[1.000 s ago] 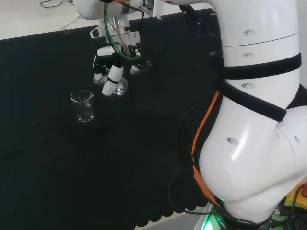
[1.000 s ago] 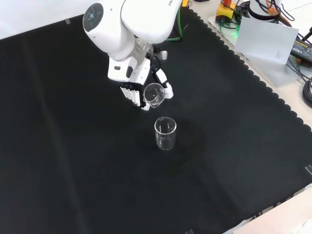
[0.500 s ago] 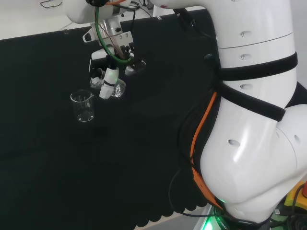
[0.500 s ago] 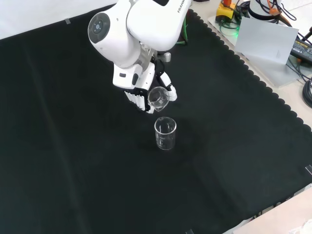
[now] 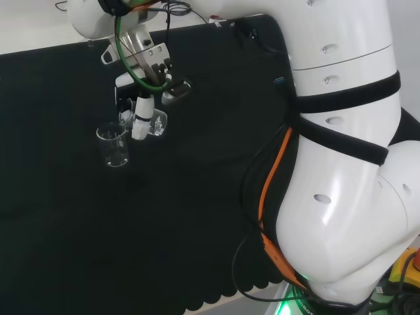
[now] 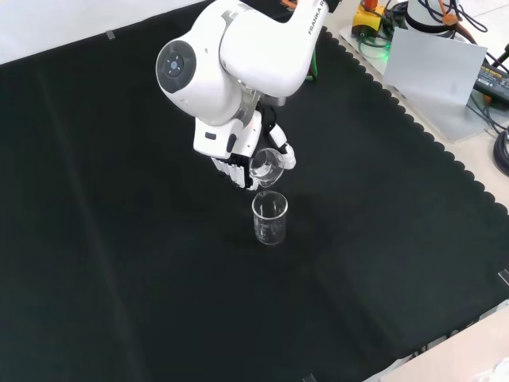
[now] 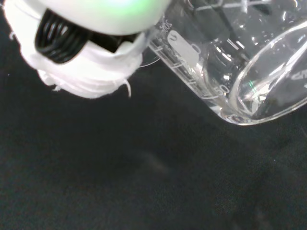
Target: Pour the water from the handheld beaker into the one on the table.
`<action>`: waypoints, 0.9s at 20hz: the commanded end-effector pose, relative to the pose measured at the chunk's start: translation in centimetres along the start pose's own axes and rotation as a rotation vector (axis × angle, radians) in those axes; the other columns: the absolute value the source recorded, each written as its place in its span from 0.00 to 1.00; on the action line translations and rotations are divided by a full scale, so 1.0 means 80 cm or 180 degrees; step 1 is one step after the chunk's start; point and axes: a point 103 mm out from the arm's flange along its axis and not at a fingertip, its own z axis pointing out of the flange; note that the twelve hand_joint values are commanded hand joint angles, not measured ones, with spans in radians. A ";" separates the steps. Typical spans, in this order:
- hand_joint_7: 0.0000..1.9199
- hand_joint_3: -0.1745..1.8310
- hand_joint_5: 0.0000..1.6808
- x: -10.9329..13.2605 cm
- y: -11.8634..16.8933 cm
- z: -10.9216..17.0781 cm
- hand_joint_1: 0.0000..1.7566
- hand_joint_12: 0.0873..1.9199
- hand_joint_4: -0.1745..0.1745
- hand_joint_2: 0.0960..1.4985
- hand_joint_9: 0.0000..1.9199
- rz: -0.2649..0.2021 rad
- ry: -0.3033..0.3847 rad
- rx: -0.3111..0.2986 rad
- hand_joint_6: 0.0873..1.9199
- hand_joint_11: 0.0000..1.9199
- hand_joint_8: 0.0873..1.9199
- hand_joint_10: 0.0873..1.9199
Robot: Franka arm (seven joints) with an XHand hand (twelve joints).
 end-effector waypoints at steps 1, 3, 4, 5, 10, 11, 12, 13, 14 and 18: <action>0.62 0.56 0.67 0.008 0.004 0.000 0.74 0.43 0.00 0.33 0.81 0.0057 -0.0123 0.0157 0.52 0.63 0.51 0.49; 0.62 0.56 0.67 0.010 0.005 0.000 0.74 0.43 0.00 0.33 0.81 0.0073 -0.0160 0.0185 0.52 0.63 0.51 0.49; 0.62 0.57 0.67 0.011 0.006 -0.001 0.74 0.43 0.00 0.33 0.81 0.0079 -0.0187 0.0203 0.52 0.63 0.51 0.49; 0.62 0.57 0.67 0.013 0.006 -0.001 0.74 0.43 0.00 0.33 0.81 0.0087 -0.0209 0.0221 0.52 0.63 0.51 0.49; 0.62 0.57 0.67 0.018 0.008 -0.006 0.74 0.43 0.00 0.32 0.81 0.0112 -0.0299 0.0293 0.52 0.63 0.51 0.49; 0.62 0.57 0.67 0.019 0.008 -0.007 0.74 0.43 0.00 0.32 0.81 0.0115 -0.0317 0.0305 0.52 0.63 0.51 0.49; 0.62 0.57 0.67 0.021 0.008 -0.008 0.74 0.43 0.00 0.32 0.81 0.0117 -0.0340 0.0320 0.52 0.63 0.51 0.49; 0.62 0.57 0.67 0.022 0.009 -0.009 0.74 0.43 0.00 0.32 0.81 0.0117 -0.0363 0.0337 0.52 0.63 0.51 0.49; 0.62 0.57 0.67 0.023 0.009 -0.011 0.74 0.43 0.00 0.32 0.81 0.0121 -0.0384 0.0351 0.52 0.63 0.51 0.49; 0.63 0.58 0.67 0.028 0.010 -0.016 0.74 0.43 0.00 0.32 0.81 0.0136 -0.0456 0.0393 0.52 0.63 0.51 0.49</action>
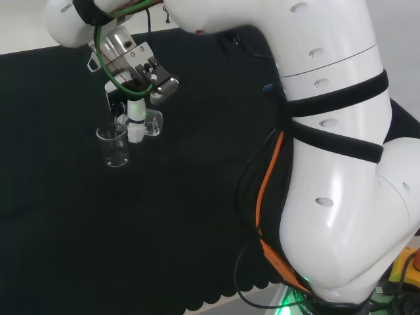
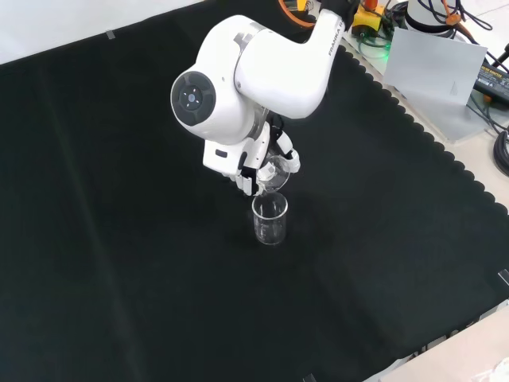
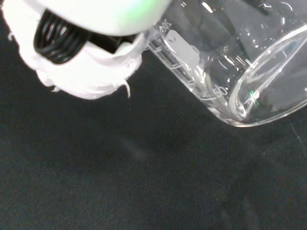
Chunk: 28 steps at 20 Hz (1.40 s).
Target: Pour the water from the handheld beaker into the one on the table.
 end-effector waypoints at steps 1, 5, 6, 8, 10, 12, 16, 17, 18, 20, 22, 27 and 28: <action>0.63 0.58 0.67 0.005 0.001 -0.007 0.74 0.43 0.00 0.32 0.81 0.0032 -0.0118 0.0085 0.52 0.63 0.51 0.49; 0.63 0.58 0.67 0.009 0.003 -0.010 0.74 0.43 0.00 0.31 0.81 0.0044 -0.0184 0.0170 0.52 0.63 0.51 0.49; 0.63 0.58 0.67 0.010 0.004 -0.010 0.74 0.43 0.00 0.31 0.81 0.0048 -0.0202 0.0189 0.52 0.63 0.51 0.49; 0.63 0.58 0.68 0.011 0.005 -0.012 0.74 0.43 0.00 0.31 0.81 0.0057 -0.0229 0.0230 0.52 0.63 0.51 0.49; 0.63 0.58 0.68 0.013 0.006 -0.013 0.74 0.43 0.00 0.31 0.81 0.0064 -0.0255 0.0263 0.52 0.63 0.51 0.49; 0.63 0.58 0.68 0.014 0.008 -0.015 0.74 0.43 0.00 0.31 0.81 0.0071 -0.0279 0.0302 0.52 0.63 0.51 0.49; 0.63 0.58 0.68 0.016 0.009 -0.017 0.74 0.43 0.00 0.31 0.81 0.0094 -0.0311 0.0374 0.52 0.63 0.51 0.49; 0.63 0.58 0.68 0.016 0.010 -0.018 0.74 0.43 0.00 0.31 0.81 0.0101 -0.0321 0.0391 0.52 0.63 0.51 0.49; 0.63 0.59 0.68 0.016 0.010 -0.018 0.74 0.43 0.00 0.31 0.81 0.0109 -0.0331 0.0404 0.52 0.63 0.51 0.49; 0.63 0.59 0.68 0.017 0.009 -0.019 0.74 0.43 0.00 0.31 0.81 0.0122 -0.0348 0.0425 0.52 0.63 0.51 0.49; 0.63 0.59 0.68 0.017 0.008 -0.020 0.74 0.43 0.00 0.31 0.81 0.0133 -0.0370 0.0448 0.52 0.63 0.51 0.49; 0.63 0.59 0.68 0.019 0.008 -0.023 0.74 0.43 0.00 0.31 0.81 0.0152 -0.0408 0.0511 0.52 0.63 0.51 0.49; 0.63 0.59 0.68 0.019 0.008 -0.024 0.74 0.44 0.00 0.31 0.81 0.0155 -0.0413 0.0516 0.52 0.63 0.51 0.49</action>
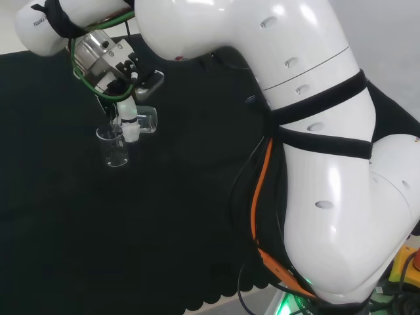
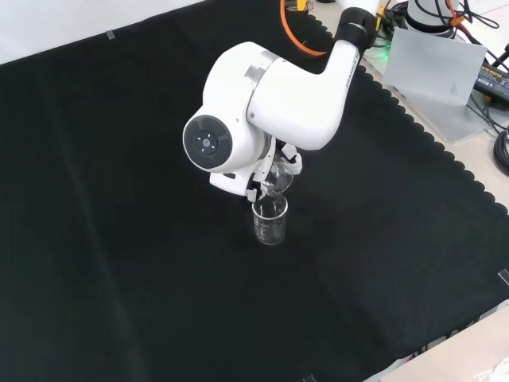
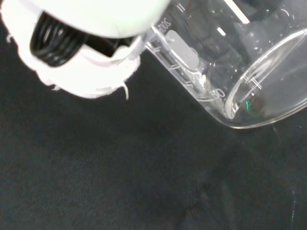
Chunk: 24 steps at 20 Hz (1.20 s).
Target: Pour the water from the handheld beaker into the one on the table.
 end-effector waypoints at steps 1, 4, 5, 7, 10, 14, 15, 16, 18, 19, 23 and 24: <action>0.63 0.59 0.68 0.002 -0.001 -0.003 0.74 0.44 0.00 0.31 0.81 0.0026 -0.0051 0.0068 0.52 0.63 0.51 0.49; 0.63 0.59 0.68 0.001 -0.002 -0.003 0.74 0.44 0.00 0.31 0.81 0.0032 -0.0072 0.0088 0.53 0.63 0.51 0.49; 0.63 0.59 0.68 0.003 -0.001 -0.005 0.74 0.44 0.00 0.31 0.81 0.0042 -0.0093 0.0108 0.53 0.63 0.51 0.49; 0.63 0.59 0.68 0.005 -0.001 -0.007 0.74 0.44 0.00 0.31 0.81 0.0046 -0.0108 0.0129 0.53 0.63 0.51 0.49; 0.63 0.59 0.68 0.007 -0.001 -0.010 0.74 0.44 0.00 0.31 0.81 0.0050 -0.0132 0.0161 0.53 0.63 0.51 0.49; 0.63 0.59 0.68 0.008 -0.001 -0.013 0.74 0.44 0.00 0.31 0.81 0.0055 -0.0164 0.0209 0.53 0.63 0.51 0.49; 0.63 0.59 0.68 0.009 -0.001 -0.014 0.74 0.44 0.00 0.31 0.81 0.0060 -0.0175 0.0221 0.53 0.63 0.51 0.49; 0.63 0.59 0.67 0.009 -0.002 -0.015 0.74 0.44 0.00 0.31 0.81 0.0066 -0.0186 0.0238 0.53 0.63 0.51 0.49; 0.63 0.59 0.67 0.010 -0.002 -0.016 0.74 0.44 0.00 0.31 0.81 0.0075 -0.0205 0.0272 0.53 0.63 0.51 0.49; 0.63 0.59 0.67 0.010 -0.002 -0.017 0.74 0.44 0.00 0.31 0.81 0.0078 -0.0211 0.0291 0.53 0.63 0.51 0.49; 0.63 0.59 0.67 0.011 -0.001 -0.018 0.74 0.44 0.00 0.31 0.81 0.0083 -0.0227 0.0358 0.53 0.63 0.51 0.49; 0.63 0.59 0.67 0.011 -0.001 -0.019 0.74 0.44 0.00 0.31 0.81 0.0085 -0.0230 0.0372 0.53 0.63 0.51 0.49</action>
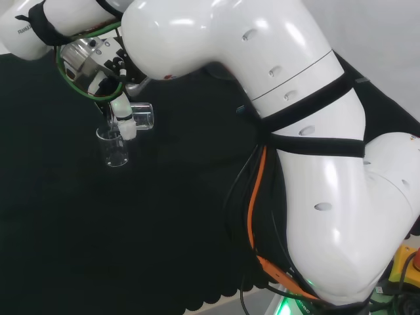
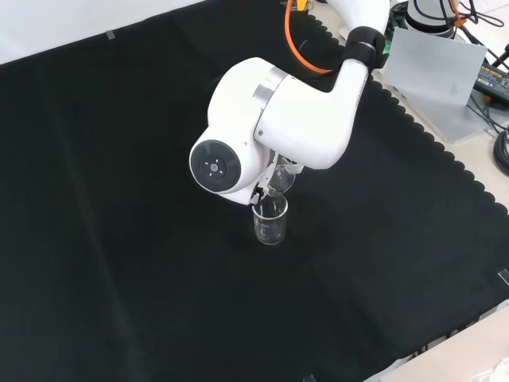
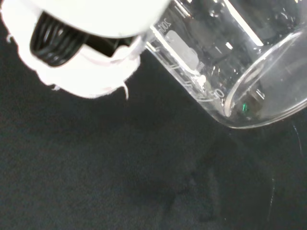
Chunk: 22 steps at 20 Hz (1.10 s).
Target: Pour the water from the handheld beaker into the one on the table.
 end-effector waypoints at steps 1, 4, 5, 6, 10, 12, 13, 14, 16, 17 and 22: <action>0.63 0.59 0.67 0.002 0.000 -0.001 0.74 0.44 0.00 0.31 0.81 0.0010 -0.0041 0.0123 0.53 0.63 0.52 0.49; 0.63 0.59 0.67 0.002 0.000 -0.002 0.74 0.44 0.00 0.31 0.81 0.0016 -0.0055 0.0177 0.53 0.63 0.52 0.49; 0.63 0.59 0.67 0.002 0.000 -0.003 0.74 0.44 0.00 0.31 0.81 0.0017 -0.0058 0.0192 0.53 0.63 0.52 0.49; 0.63 0.59 0.67 0.002 0.000 -0.003 0.74 0.44 0.00 0.31 0.81 0.0018 -0.0062 0.0201 0.53 0.63 0.52 0.49; 0.63 0.59 0.67 0.002 0.001 -0.003 0.74 0.44 0.00 0.31 0.81 0.0020 -0.0069 0.0262 0.53 0.63 0.52 0.49; 0.63 0.59 0.67 0.001 0.001 -0.003 0.74 0.44 0.00 0.31 0.81 0.0019 -0.0073 0.0288 0.53 0.63 0.52 0.49; 0.63 0.59 0.67 0.001 0.001 -0.003 0.74 0.44 0.00 0.31 0.81 0.0020 -0.0074 0.0298 0.53 0.63 0.52 0.49; 0.63 0.59 0.67 0.001 0.001 -0.003 0.74 0.44 0.00 0.31 0.81 0.0019 -0.0075 0.0310 0.53 0.63 0.52 0.49; 0.63 0.59 0.67 0.001 0.002 -0.003 0.74 0.44 0.00 0.31 0.81 0.0021 -0.0077 0.0328 0.53 0.63 0.52 0.49; 0.63 0.59 0.67 0.000 0.001 -0.002 0.74 0.44 0.00 0.31 0.81 0.0024 -0.0078 0.0334 0.53 0.63 0.52 0.49; 0.62 0.59 0.67 -0.002 0.001 -0.001 0.74 0.44 0.00 0.31 0.81 0.0022 -0.0077 0.0339 0.53 0.63 0.52 0.49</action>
